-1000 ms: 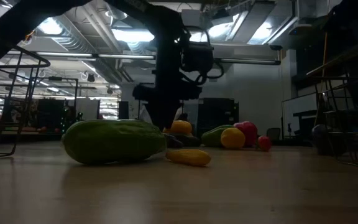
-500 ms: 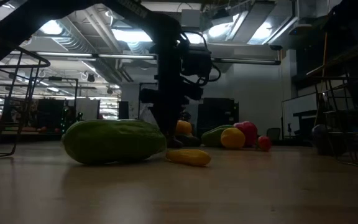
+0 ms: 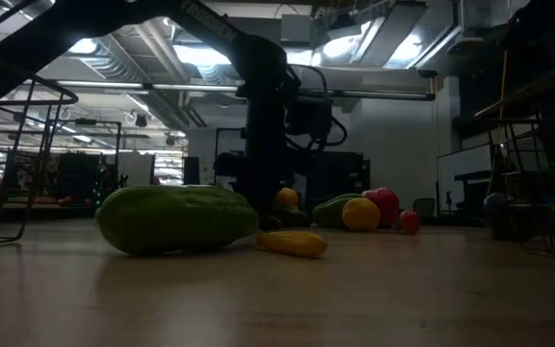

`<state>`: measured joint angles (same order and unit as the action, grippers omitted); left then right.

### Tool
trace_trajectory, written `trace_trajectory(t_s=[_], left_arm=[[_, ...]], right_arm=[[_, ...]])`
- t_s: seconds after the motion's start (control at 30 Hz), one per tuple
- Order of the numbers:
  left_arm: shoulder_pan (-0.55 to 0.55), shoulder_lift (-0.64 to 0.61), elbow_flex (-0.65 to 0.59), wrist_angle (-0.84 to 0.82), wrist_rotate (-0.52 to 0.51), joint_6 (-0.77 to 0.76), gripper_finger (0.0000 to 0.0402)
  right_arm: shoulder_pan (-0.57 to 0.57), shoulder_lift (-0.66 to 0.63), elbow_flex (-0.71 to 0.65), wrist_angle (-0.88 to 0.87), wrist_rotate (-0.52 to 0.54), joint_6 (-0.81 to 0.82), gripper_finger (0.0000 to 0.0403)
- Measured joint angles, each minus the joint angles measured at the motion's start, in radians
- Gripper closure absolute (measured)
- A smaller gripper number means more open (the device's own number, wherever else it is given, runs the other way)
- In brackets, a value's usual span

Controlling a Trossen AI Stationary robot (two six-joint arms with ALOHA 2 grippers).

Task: Sort produce into baskets
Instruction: Put the purple eggplant into the right wire basket

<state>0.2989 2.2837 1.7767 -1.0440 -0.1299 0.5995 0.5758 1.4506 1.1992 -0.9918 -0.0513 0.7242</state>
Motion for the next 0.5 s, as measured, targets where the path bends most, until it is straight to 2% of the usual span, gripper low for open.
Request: trace_trajectory(t_s=[0.23,0.5], left_arm=[[-0.001,-0.004,-0.002,-0.011,0.004,-0.044,0.0306],[-0.02,-0.02,0.014,-0.024,0.009,-0.067,0.0295]], right_arm=[[0.0,0.0,0.0,-0.003,-0.001,-0.036,0.0134],[0.0,-0.062,0.0,-0.005,0.007,-0.053,0.0134]])
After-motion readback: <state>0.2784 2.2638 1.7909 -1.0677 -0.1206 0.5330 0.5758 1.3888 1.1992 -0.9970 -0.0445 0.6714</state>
